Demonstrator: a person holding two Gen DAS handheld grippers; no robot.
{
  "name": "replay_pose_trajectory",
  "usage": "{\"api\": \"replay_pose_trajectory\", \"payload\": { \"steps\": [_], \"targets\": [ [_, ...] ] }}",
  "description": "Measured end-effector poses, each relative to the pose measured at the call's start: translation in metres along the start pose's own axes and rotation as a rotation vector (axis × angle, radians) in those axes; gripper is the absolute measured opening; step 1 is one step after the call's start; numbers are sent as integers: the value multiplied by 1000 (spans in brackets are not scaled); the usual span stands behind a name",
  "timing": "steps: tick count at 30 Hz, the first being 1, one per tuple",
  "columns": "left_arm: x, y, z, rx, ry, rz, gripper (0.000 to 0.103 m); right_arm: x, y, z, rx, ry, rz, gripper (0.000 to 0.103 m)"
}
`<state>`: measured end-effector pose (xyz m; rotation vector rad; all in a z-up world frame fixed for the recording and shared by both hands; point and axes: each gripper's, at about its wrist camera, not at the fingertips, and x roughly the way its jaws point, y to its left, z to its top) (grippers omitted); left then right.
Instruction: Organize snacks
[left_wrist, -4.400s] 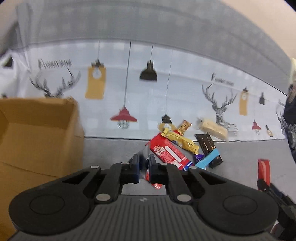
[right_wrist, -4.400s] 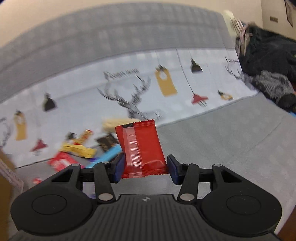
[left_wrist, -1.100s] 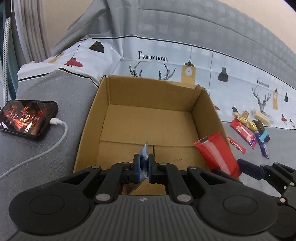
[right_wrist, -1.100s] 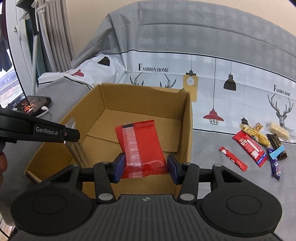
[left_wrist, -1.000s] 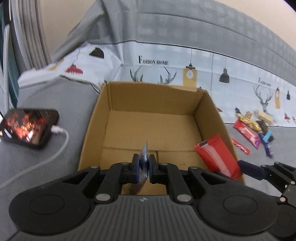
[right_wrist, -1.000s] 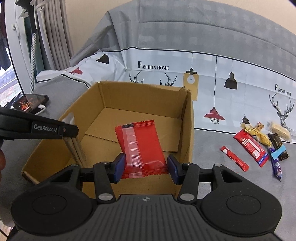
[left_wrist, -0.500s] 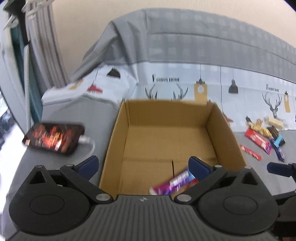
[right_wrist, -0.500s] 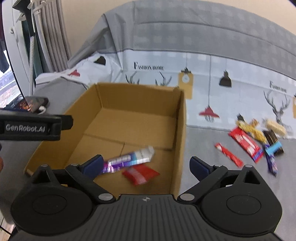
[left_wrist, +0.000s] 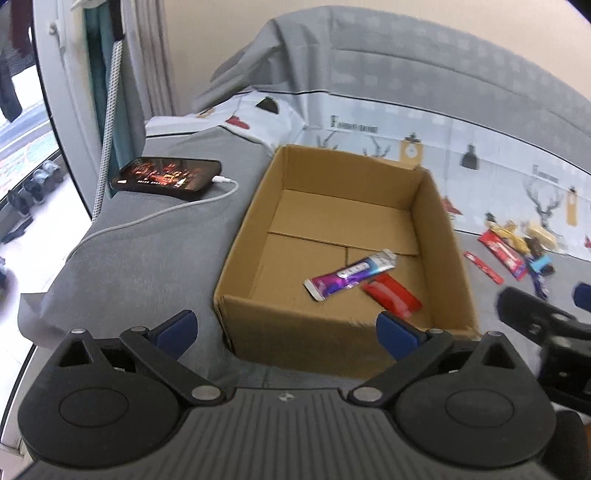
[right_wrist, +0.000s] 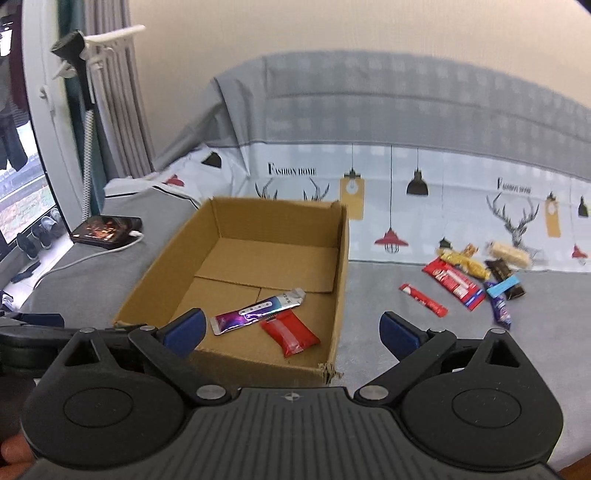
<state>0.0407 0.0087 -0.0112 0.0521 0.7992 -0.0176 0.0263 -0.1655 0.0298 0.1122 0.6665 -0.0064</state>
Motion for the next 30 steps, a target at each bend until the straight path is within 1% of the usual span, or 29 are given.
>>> {"api": "replay_pose_trajectory", "payload": {
  "steps": [3,10,12,15,17,20,23,30],
  "targets": [
    [-17,-2,-4,19,-40,13,103,-16,4,-4,-10,-23,0,100],
    [-46,8,-4,-34,-86,30,103,-51,8,-8,-29,-86,-8,101],
    [-53,7,-5,-28,-98,30,103,-58,9,-12,-28,-90,-9,101],
    [-60,5,-4,-6,-97,51,103,-63,7,-15,-18,-94,10,101],
    [-65,2,-2,17,-91,36,103,-63,5,-16,-4,-95,8,101],
    [-75,-1,-3,42,-112,36,103,-63,1,-13,35,-82,12,101],
    [-82,-11,-6,76,-114,30,103,-76,-5,-17,56,-115,13,102],
    [-101,-30,-18,105,-141,-3,103,-98,-28,-29,101,-123,-15,102]
  ]
}}
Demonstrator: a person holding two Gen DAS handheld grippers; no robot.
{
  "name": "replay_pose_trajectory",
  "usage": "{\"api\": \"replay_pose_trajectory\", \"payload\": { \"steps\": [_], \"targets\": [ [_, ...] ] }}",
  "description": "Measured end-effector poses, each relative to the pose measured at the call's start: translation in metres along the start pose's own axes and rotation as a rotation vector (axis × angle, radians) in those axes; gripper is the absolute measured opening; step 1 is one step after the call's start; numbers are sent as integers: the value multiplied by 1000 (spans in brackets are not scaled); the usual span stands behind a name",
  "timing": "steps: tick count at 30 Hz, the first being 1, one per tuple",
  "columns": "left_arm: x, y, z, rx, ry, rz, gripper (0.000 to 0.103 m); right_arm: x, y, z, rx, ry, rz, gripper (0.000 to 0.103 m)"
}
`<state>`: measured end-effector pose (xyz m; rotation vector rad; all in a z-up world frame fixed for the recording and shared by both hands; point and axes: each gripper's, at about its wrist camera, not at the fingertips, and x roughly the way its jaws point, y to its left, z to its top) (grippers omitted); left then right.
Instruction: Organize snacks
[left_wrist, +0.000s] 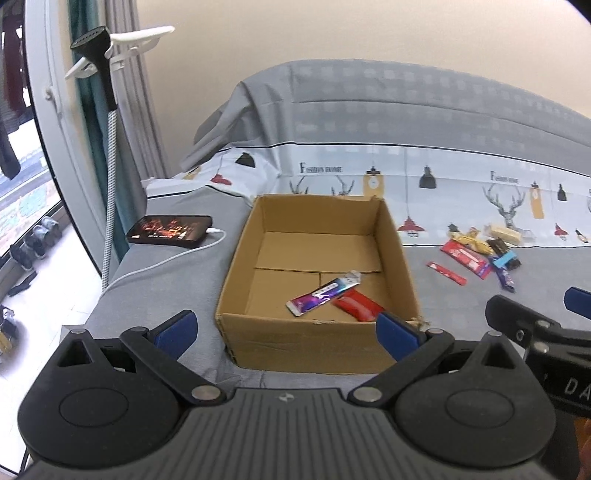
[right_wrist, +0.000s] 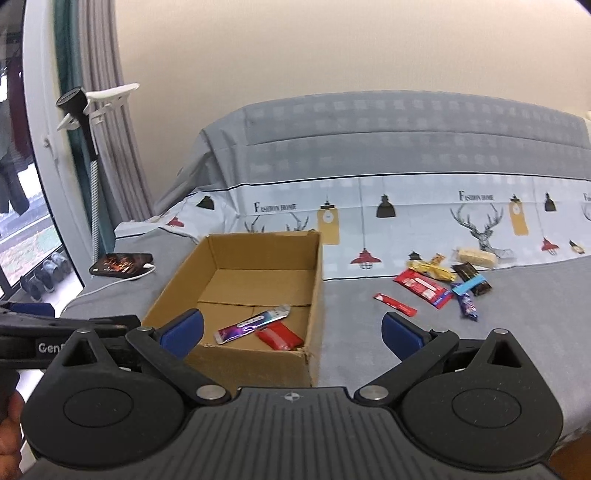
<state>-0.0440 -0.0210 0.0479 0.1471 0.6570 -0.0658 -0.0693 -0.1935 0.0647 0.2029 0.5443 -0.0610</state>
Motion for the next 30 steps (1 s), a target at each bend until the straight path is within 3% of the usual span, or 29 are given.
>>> {"api": "replay_pose_trajectory", "payload": {
  "steps": [15,25,30],
  "targets": [
    [-21,-5,-5,-8,-32,3,103,-25,1,-4,-6,-47,14,102],
    [10,-19,8,8,42,18,103,4,-24,-5,61,16,19,102],
    [35,-45,28,53,66,-8,103,14,-57,2,113,-6,-25,102]
  ]
}}
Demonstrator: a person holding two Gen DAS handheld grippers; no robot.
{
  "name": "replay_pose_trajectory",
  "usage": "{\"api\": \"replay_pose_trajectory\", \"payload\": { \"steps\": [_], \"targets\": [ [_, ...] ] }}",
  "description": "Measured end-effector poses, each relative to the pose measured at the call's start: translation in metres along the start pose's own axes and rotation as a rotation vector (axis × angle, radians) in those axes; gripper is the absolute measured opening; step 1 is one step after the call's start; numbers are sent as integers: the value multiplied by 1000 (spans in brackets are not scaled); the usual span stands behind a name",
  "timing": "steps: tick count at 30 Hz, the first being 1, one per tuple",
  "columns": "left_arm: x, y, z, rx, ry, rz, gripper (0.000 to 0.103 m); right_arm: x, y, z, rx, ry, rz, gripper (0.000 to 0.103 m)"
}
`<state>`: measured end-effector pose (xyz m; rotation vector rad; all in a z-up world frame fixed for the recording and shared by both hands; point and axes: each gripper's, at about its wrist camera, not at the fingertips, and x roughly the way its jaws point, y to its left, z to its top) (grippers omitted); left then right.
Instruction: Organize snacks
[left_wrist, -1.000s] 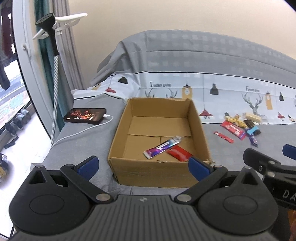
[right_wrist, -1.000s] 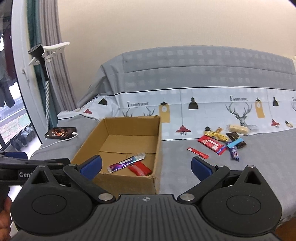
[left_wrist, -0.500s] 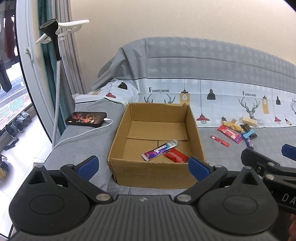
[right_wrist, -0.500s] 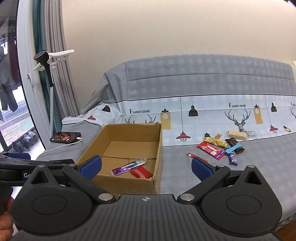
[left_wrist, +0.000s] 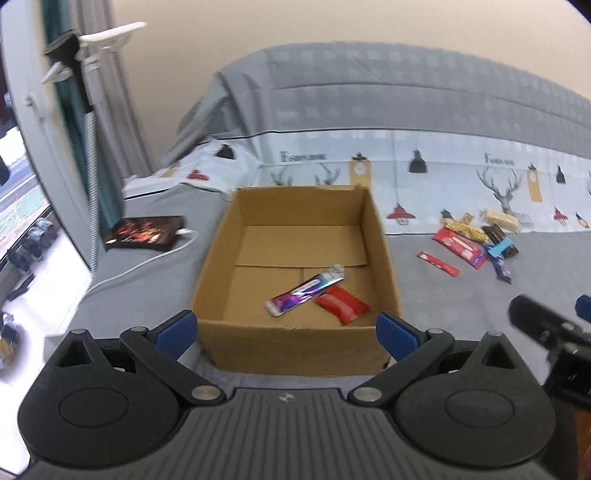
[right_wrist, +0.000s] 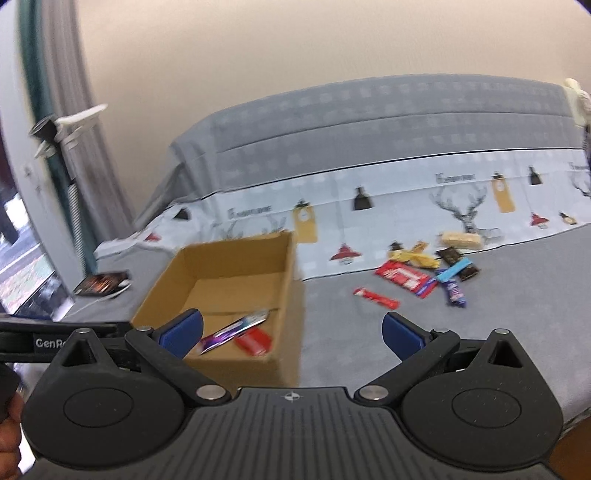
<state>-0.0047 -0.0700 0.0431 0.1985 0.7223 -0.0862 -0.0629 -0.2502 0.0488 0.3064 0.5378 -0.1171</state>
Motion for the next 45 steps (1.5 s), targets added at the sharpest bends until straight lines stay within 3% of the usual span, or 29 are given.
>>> {"api": "replay_pose_trajectory", "payload": {
  "steps": [6,12,19,21,23,29,36,38,43,45],
  "targets": [
    [30,-55,33,77,22,-44,103,17,-63,10,62,-12,-124,102],
    [84,-116,78,70,110,-125,103,44,-143,19,110,2,-258,102],
    [199,-198,127,62,260,-175,103,114,-237,31,203,70,-361,102],
    [236,-229,137,69,306,-243,103,144,-262,35,185,89,-382,102],
    [271,-258,143,93,329,-266,103,177,-287,39,163,113,-407,102],
    [380,-313,141,17,470,-292,103,286,-342,60,70,208,-347,102],
    [461,-337,130,-56,595,-214,103,387,-361,71,-35,318,-272,102],
    [477,-340,125,-64,647,-211,103,409,-358,71,-74,348,-270,102],
    [483,-341,131,-89,643,-203,103,457,-353,59,-190,453,-307,102],
    [484,-341,132,-98,651,-197,103,460,-356,62,-167,426,-283,102]
  ]
}}
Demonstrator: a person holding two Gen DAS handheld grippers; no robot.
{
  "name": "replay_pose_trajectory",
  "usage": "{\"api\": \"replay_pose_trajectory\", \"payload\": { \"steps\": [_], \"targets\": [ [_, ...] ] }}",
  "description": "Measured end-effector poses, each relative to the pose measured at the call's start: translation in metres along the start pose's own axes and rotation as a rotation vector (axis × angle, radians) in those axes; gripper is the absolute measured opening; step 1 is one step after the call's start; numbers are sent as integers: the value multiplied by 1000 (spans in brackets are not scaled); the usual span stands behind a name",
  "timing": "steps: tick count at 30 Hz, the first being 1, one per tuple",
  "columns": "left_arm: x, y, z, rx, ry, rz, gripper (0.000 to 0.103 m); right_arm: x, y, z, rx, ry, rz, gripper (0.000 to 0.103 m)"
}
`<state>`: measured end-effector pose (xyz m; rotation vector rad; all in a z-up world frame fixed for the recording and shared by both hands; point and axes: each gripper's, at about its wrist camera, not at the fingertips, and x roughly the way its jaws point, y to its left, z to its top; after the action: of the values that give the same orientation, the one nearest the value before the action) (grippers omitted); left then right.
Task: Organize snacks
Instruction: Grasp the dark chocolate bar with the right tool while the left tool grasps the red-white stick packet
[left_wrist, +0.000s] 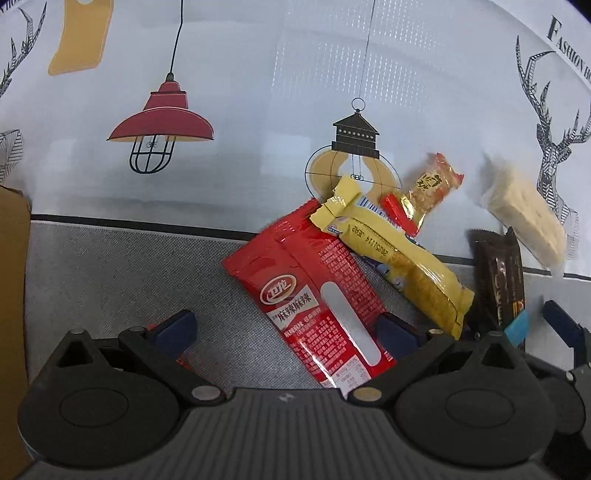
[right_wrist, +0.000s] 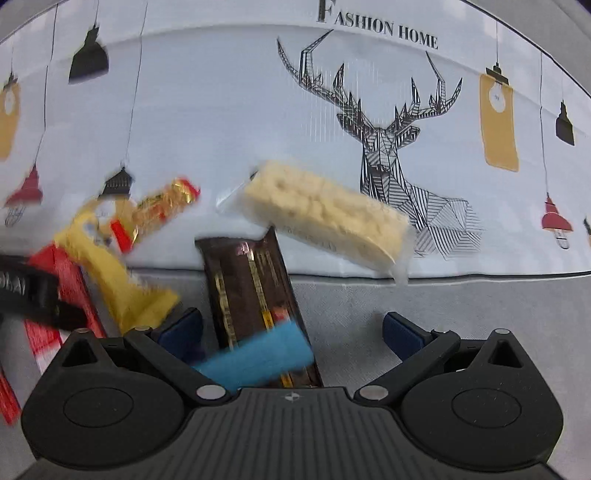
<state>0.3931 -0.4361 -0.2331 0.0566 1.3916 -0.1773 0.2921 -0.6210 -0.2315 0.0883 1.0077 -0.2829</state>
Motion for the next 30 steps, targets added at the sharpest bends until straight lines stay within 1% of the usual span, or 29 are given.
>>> {"api": "replay_pose_trajectory", "payload": {
  "steps": [2,3,4,5,6,7,9,11,13,17,20,23,25,27,30],
  "targets": [
    [0,-1,3,-20,2,5,103,2,-3,4,21,9,5,102],
    [1,-6,6,-22,3,6,103,1,-3,5,15,11,4,99],
    [-1,-7,6,-15,-1,5,97,-2,-3,5,3,2,19,83],
    [-5,-10,5,-5,-11,-10,90,-6,-2,3,-13,-13,56,70],
    [-11,-12,4,11,-33,-30,64,-13,0,1,-36,-32,85,42],
    [-18,-14,4,24,-58,-45,41,-17,3,-1,-64,-37,78,41],
    [-29,-13,3,41,-109,-42,16,-23,3,-8,-76,-33,64,41],
    [-37,-5,-1,30,-143,-83,12,-31,-3,-17,-28,-33,69,41],
    [-50,2,-9,43,-174,-82,10,-44,-14,-27,39,-46,67,41],
    [-81,10,-37,116,-248,-81,8,-88,-36,-43,179,-109,55,41],
    [-108,18,-61,168,-301,-86,7,-122,-44,-55,253,-150,47,41],
    [-133,24,-85,215,-345,-82,7,-155,-42,-65,282,-228,47,41],
    [-150,30,-101,235,-360,-79,7,-173,-38,-71,310,-249,38,41],
    [-167,38,-117,250,-380,-85,7,-196,-34,-78,344,-272,47,41],
    [-197,51,-140,259,-402,-103,7,-230,-15,-90,350,-300,64,41]
  ]
}}
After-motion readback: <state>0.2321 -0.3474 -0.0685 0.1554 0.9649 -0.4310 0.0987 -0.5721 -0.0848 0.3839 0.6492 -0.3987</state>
